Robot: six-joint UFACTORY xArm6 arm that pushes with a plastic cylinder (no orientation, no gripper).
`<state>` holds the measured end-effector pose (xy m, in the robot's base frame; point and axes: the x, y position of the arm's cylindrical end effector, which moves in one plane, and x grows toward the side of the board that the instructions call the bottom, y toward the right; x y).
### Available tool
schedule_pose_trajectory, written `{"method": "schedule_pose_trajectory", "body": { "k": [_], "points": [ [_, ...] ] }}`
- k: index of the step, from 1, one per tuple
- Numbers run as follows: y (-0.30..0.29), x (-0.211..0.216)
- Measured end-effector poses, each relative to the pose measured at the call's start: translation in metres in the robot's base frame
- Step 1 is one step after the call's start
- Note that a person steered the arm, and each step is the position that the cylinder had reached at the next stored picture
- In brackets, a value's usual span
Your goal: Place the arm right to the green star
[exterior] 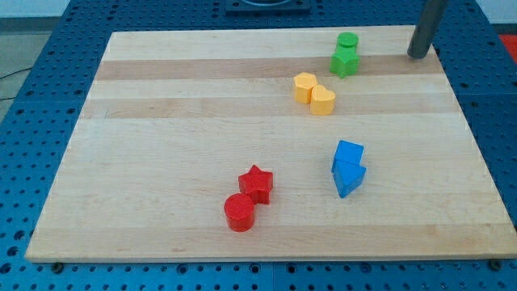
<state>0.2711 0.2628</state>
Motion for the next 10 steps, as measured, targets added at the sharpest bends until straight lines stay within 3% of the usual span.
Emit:
{"method": "schedule_pose_trajectory", "body": {
  "k": [6,8,10],
  "points": [
    [0.007,-0.018],
    [-0.004,0.064],
    [-0.018,0.110]
  ]
}}
